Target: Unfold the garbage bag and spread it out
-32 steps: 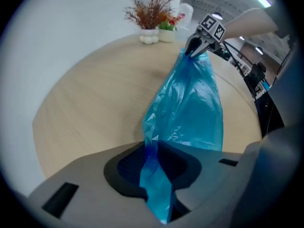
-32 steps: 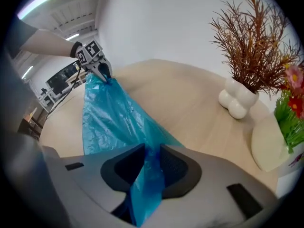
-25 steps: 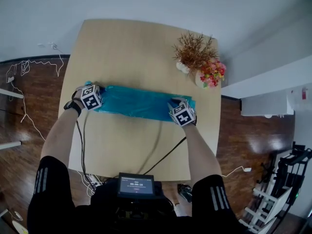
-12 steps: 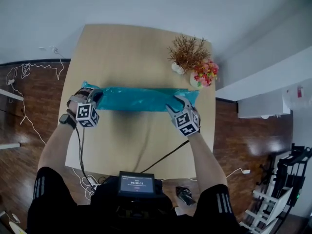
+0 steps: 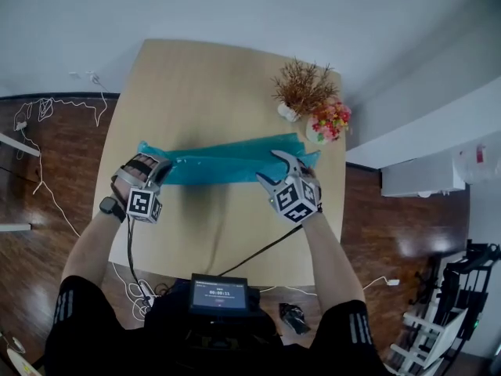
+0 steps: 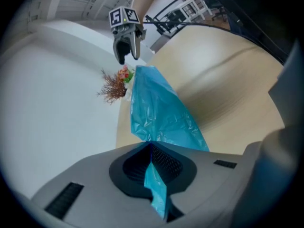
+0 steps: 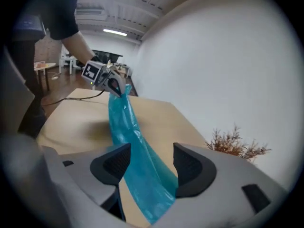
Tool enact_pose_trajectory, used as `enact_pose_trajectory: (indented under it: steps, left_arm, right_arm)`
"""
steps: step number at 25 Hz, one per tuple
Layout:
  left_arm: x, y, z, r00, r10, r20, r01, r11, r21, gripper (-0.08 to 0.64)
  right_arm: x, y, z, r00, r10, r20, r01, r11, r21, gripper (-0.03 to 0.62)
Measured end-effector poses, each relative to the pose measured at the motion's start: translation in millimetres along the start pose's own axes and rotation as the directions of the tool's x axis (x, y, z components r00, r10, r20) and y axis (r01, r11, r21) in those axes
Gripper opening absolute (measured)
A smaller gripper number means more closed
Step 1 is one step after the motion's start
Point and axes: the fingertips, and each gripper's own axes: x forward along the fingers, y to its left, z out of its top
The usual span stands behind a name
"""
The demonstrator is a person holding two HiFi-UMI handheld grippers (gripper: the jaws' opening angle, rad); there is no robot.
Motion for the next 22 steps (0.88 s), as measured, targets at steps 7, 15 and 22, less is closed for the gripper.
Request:
enact_pose_trajectory:
  steps: [7, 15, 22]
  left_arm:
    - [-22.1, -21.9, 19.9, 1.000, -0.021, 0.017, 0.022, 0.999, -0.039, 0.000]
    - [-43.7, -24.4, 7.8, 1.000, -0.030, 0.001, 0.030, 0.973, -0.227, 0.122]
    - [-94.6, -10.0, -12.5, 0.994, -0.096, -0.060, 0.066, 0.921, -0.384, 0.269]
  right_arm:
    - [50.9, 37.4, -47.5, 0.951, 0.135, -0.278, -0.199, 0.956, -0.217, 0.277]
    - [50.7, 49.5, -52.0, 0.955, 0.089, -0.283, -0.160, 0.959, -0.236, 0.009]
    - [30.3, 51.0, -41.0, 0.971, 0.005, -0.241, -0.074, 0.958, -0.278, 0.009]
